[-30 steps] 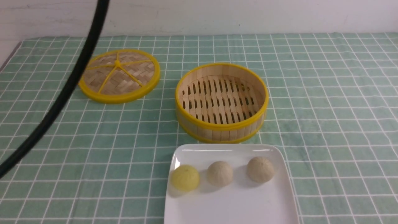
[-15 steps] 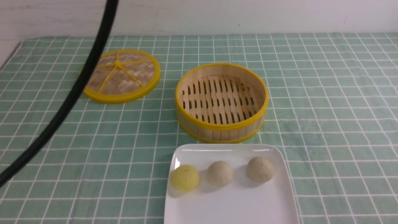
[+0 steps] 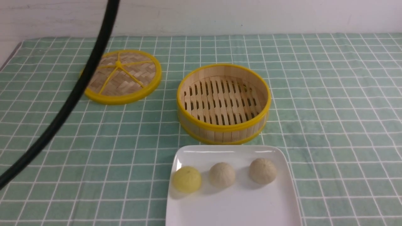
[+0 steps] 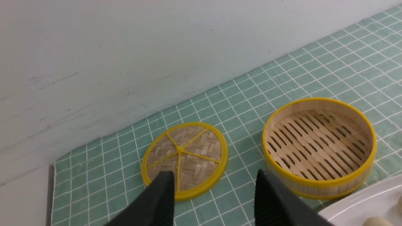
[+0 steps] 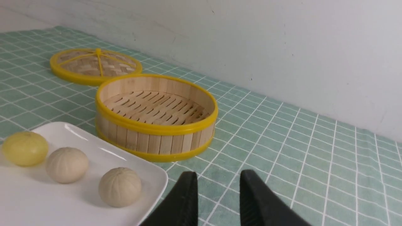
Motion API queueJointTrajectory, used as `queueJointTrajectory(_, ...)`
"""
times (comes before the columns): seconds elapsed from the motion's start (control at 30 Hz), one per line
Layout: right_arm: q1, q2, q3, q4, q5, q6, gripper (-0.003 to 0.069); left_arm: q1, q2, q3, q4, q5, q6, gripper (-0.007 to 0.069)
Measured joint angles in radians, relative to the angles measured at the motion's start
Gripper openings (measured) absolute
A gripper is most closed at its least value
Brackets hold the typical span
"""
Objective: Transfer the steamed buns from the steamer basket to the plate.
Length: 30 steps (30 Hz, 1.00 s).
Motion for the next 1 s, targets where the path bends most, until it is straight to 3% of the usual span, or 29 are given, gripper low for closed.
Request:
queueJointTrajectory(0.53,0.0,0.0,0.0,0.003,0.005,0.0,0.0223,0.0,0.0,0.0,0.0,-0.016,0.0,0.0367)
queueJointTrajectory(1.0,0.0,0.002,0.126,0.125,0.089,0.0,0.0236,0.0,0.0,0.0,-0.015,-0.004,-0.001,0.0343)
